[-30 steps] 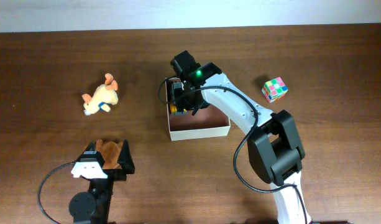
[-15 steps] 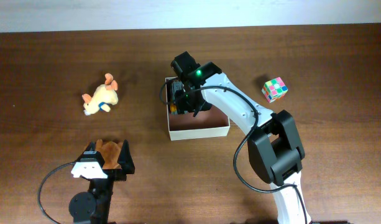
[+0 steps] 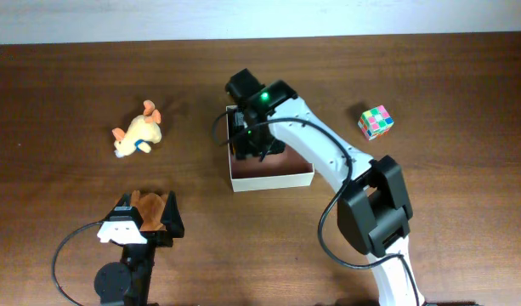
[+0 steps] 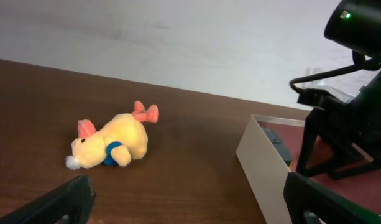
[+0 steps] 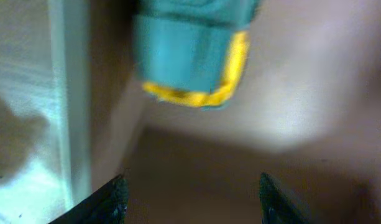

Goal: Pack container
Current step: 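Open the right gripper and lift it out of the box, then move the right gripper to the Rubik's cube and grasp it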

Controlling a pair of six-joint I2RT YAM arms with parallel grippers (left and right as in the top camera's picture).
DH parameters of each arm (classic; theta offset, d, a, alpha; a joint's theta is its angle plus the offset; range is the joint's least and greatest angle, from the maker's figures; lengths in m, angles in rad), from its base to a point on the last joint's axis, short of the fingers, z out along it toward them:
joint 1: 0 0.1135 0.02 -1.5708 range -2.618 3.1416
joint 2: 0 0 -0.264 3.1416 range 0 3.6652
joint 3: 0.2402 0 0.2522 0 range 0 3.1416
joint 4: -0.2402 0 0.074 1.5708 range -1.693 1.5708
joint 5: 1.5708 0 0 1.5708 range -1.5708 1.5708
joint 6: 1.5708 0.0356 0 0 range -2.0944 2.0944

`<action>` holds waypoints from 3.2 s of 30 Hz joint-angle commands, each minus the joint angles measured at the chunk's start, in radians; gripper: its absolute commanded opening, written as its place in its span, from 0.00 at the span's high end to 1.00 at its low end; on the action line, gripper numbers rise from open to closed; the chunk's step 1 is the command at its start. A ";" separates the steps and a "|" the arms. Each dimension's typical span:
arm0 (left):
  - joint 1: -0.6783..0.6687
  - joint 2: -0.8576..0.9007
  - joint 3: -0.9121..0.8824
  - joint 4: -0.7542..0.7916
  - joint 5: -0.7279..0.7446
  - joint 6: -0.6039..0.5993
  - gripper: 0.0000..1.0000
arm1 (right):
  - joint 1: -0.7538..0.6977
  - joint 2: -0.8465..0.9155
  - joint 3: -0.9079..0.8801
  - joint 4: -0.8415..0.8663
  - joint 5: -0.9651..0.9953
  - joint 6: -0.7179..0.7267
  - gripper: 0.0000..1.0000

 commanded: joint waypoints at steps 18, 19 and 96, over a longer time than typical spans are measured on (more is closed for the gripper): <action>0.000 -0.009 -0.006 0.000 0.014 0.016 0.01 | 0.043 -0.021 0.019 0.063 -0.007 0.115 0.37; 0.000 -0.009 -0.006 0.000 0.014 0.016 0.01 | 0.043 -0.021 0.019 0.060 0.002 0.114 0.37; 0.000 -0.009 -0.006 0.000 0.014 0.016 0.01 | -0.686 0.031 -0.203 0.311 0.070 -0.627 0.01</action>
